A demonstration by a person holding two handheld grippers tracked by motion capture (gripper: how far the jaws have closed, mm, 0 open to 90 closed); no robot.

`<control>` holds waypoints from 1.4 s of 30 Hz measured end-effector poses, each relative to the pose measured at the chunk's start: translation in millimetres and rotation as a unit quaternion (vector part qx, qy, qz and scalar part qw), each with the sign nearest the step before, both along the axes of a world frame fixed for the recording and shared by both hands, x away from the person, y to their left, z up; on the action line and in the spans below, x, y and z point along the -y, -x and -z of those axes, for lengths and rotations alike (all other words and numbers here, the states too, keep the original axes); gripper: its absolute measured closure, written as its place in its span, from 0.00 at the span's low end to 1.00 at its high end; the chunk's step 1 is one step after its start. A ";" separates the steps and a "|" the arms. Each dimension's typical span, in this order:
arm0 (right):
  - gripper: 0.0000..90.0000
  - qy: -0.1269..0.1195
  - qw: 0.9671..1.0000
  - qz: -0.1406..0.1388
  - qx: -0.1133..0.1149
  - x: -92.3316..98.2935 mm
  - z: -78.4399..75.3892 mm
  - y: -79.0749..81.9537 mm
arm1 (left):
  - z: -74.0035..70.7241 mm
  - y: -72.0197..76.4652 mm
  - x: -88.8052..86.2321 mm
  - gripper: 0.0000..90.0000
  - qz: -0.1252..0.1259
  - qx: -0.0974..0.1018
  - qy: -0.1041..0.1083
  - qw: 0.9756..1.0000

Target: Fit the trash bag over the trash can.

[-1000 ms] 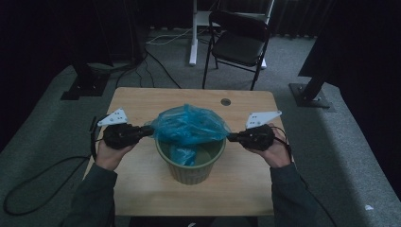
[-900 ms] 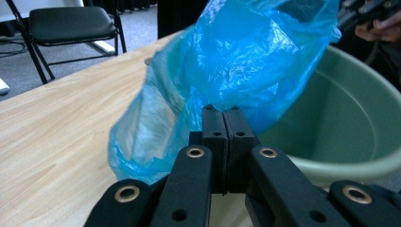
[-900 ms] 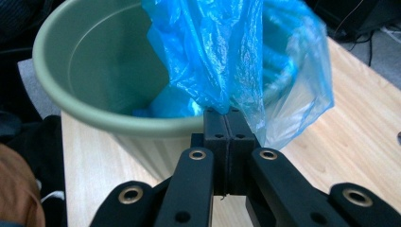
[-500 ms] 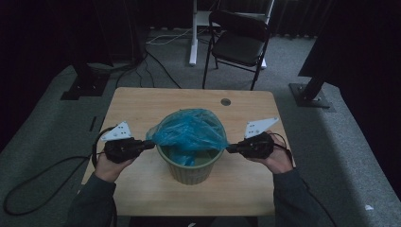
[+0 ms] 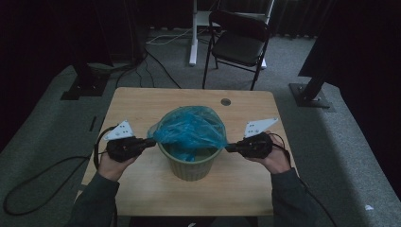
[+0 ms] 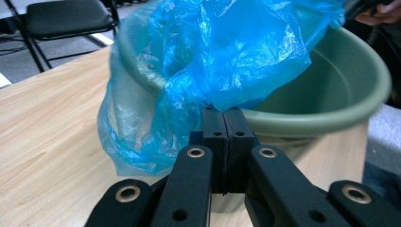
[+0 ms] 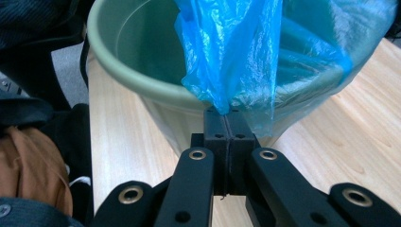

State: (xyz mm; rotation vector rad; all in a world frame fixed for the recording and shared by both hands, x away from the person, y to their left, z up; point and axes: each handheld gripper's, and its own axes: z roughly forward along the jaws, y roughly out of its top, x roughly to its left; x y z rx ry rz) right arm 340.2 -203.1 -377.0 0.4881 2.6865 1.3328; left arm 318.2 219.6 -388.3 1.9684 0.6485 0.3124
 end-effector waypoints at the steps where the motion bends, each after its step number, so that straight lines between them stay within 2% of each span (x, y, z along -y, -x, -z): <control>1: 1.00 0.004 1.000 -0.002 -0.001 -0.6 0.8 1.2 | -0.3 3.9 1.8 0.99 0.008 0.000 -0.004 1.000; 10: 1.00 -0.003 1.000 -0.025 -0.009 -3.7 2.7 6.4 | 3.3 15.2 6.4 0.99 0.034 -0.005 -0.006 0.999; 17: 1.00 0.015 0.998 -0.054 -0.016 -12.2 8.0 8.9 | 15.5 24.2 25.7 0.99 0.075 -0.015 -0.044 0.996; 22: 1.00 0.030 0.998 -0.055 -0.020 -17.6 11.8 6.8 | 26.8 18.6 35.2 0.99 0.082 -0.026 -0.054 0.995; 26: 1.00 0.039 0.998 -0.032 -0.024 -14.5 15.9 2.1 | 35.4 13.1 33.0 0.99 0.073 -0.034 -0.057 0.995; 35: 1.00 0.030 0.999 0.022 -0.032 -2.4 20.3 -6.3 | 41.2 4.0 20.8 0.99 0.046 -0.043 -0.039 0.997; 40: 0.82 0.009 0.999 0.034 -0.019 6.9 15.4 -2.8 | 35.2 7.1 13.9 0.88 0.029 -0.031 -0.028 0.999; 42: 0.74 0.000 0.999 0.037 -0.014 11.0 11.6 -0.8 | 32.3 8.3 11.6 0.82 0.031 -0.024 -0.022 0.999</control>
